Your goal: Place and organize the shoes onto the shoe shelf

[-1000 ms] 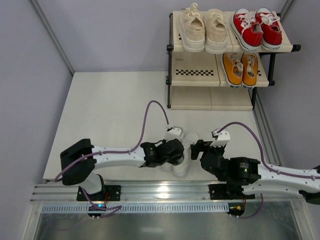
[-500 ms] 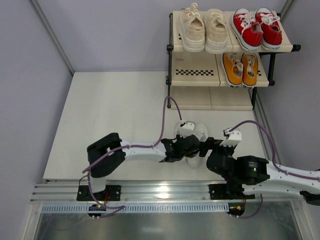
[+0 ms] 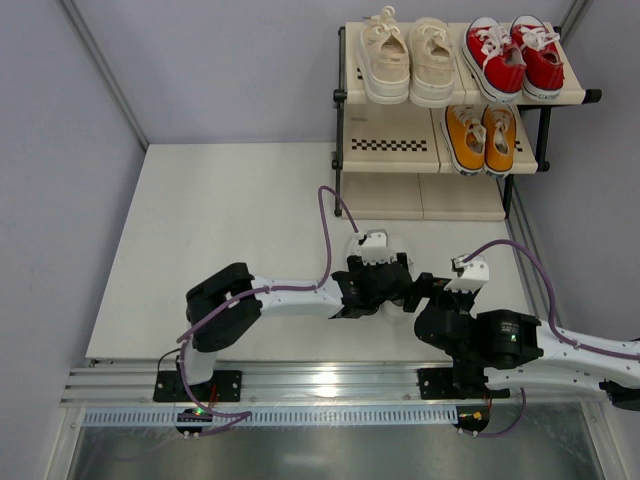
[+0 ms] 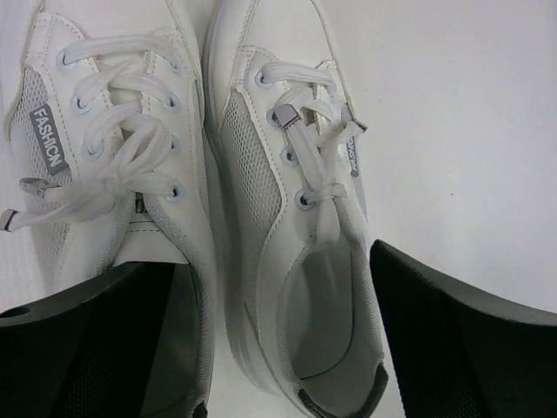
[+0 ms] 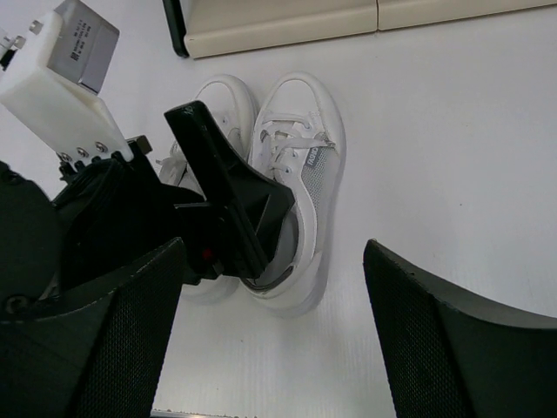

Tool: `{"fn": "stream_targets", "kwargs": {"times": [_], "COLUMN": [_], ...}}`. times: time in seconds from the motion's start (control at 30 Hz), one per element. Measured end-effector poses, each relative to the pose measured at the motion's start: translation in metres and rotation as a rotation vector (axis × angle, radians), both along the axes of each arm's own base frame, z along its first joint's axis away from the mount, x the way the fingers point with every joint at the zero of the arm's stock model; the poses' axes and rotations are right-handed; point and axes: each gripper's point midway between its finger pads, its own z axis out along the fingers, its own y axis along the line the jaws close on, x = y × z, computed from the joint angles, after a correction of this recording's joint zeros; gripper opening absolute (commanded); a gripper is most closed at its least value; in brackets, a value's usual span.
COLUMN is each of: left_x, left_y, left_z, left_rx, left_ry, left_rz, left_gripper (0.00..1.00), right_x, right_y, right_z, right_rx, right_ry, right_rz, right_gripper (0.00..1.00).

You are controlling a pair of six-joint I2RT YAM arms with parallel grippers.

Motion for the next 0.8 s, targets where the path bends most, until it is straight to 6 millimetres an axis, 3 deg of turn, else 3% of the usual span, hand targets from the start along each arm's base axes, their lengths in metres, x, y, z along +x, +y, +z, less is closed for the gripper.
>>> {"fn": "stream_targets", "kwargs": {"times": [0.2, 0.37, 0.5, 0.63, 0.7, 0.8], "left_x": [0.000, -0.003, -0.011, -0.023, -0.030, -0.041], "left_y": [0.008, 0.031, 0.063, 0.106, 0.127, 0.164], "left_z": [0.021, 0.068, 0.116, 0.147, 0.150, 0.138], "left_rx": [-0.062, -0.124, -0.197, -0.254, -0.262, -0.240], "left_ry": [-0.033, -0.091, -0.150, -0.192, -0.199, -0.194], "left_rz": [0.021, 0.025, 0.023, 0.033, 0.038, 0.051], "left_gripper": [0.97, 0.98, 0.99, 0.99, 0.99, 0.99], "right_x": [0.000, 0.000, 0.001, 0.004, 0.004, 0.008], "right_y": [-0.007, -0.014, -0.009, 0.013, 0.030, 0.047], "right_z": [0.000, 0.001, 0.003, 0.000, -0.007, -0.022], "right_rx": [-0.004, 0.002, -0.009, -0.028, -0.027, -0.023], "right_ry": [0.001, -0.007, -0.012, -0.015, -0.010, 0.008], "right_rz": [-0.020, -0.036, -0.023, 0.025, 0.067, 0.109], "right_gripper": [0.84, 0.84, 0.86, 0.94, 0.97, 0.97]}}
